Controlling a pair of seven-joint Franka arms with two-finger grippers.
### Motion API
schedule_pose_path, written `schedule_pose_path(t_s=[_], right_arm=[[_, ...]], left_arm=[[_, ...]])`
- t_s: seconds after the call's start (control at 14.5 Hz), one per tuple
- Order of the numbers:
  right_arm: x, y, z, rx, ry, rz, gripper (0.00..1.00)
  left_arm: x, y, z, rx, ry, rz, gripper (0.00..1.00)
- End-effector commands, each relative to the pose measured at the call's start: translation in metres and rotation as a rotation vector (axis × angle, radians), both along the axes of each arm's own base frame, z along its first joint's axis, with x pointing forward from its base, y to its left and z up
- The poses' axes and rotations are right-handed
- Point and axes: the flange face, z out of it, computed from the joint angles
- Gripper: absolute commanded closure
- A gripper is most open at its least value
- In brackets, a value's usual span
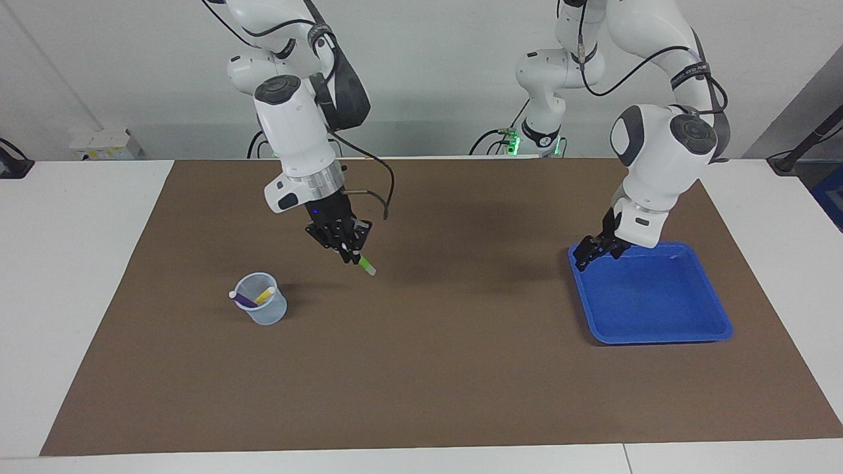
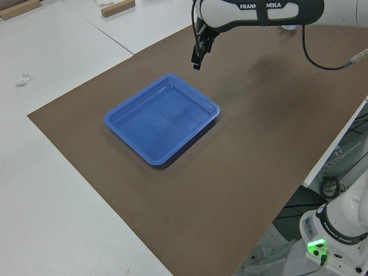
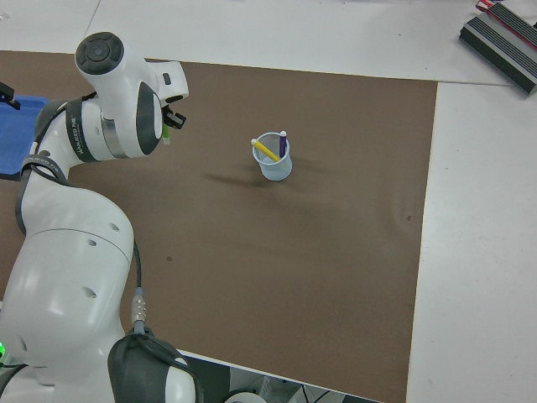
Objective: Transfer and insert pens with both arms
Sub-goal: 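Carry the green pen to the cup with the right gripper, then lower the green pen into the white cup and open the right gripper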
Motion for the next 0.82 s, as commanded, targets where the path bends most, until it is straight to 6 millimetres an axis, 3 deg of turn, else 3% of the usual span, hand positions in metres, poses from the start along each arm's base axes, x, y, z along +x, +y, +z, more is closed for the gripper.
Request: schedule_pose_path(t_s=[0.0, 0.14, 0.34, 0.55, 0.76], right_arm=[[-0.002, -0.014, 0.026, -0.125, -0.016, 0.128, 1.0], [-0.003, -0.026, 0.04, -0.203, -0.011, 0.215, 1.0], [-0.006, -0.055, 0.055, -0.253, -0.005, 0.31, 1.0], [-0.004, -0.08, 0.06, -0.284, -0.009, 0.395, 1.0], [0.003, -0.108, 0.057, -0.326, -0.03, 0.455, 1.0]], left_arm=[[-0.002, 0.032, 0.027, 0.06, -0.034, -0.212, 0.0], [-0.01, 0.046, 0.057, 0.077, -0.079, -0.267, 0.0], [-0.042, 0.045, 0.115, 0.097, -0.103, -0.267, 0.0], [-0.065, 0.047, 0.144, 0.104, -0.084, -0.259, 0.0], [-0.069, 0.058, 0.165, 0.104, -0.051, -0.259, 0.0]])
